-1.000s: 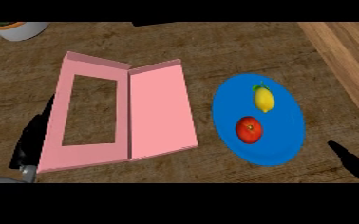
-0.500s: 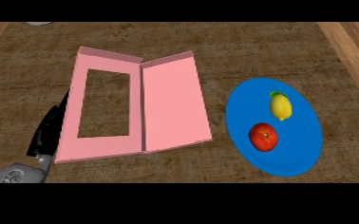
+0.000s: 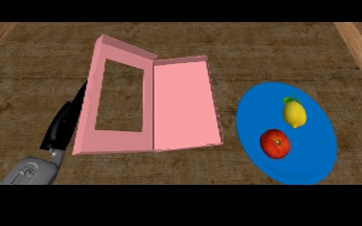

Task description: Pick the lemon from the plate and place it in the cardboard box

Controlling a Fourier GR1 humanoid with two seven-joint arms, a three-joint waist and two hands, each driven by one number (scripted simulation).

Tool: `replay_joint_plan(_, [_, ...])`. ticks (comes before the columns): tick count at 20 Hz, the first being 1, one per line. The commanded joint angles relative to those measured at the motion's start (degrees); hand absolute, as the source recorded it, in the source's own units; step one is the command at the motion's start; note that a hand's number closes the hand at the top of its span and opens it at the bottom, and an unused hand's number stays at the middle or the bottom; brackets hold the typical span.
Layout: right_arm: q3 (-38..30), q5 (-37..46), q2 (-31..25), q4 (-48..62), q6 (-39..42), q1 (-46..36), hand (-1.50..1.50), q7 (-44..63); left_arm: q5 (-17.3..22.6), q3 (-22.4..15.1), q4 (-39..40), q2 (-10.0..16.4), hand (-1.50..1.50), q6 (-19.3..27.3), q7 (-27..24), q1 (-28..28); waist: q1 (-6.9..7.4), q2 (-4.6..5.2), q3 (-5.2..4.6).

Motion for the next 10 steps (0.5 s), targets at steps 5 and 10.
replay_joint_plan(5, [4.1, 22.9, 0.8, -6.5, 8.8, -2.2, -1.50, 27.9, -1.0, 0.1, -0.7, 0.3, 0.00, -1.4, -0.2, 0.1, 1.29, -0.16, 0.09])
replay_joint_plan(10, [7.2, 32.4, 0.8, -7.6, 23.9, -14.9, -1.50, 43.5, -2.3, -0.6, -0.3, -2.3, 0.00, -0.5, 1.0, -0.5, 1.04, -0.53, 0.19])
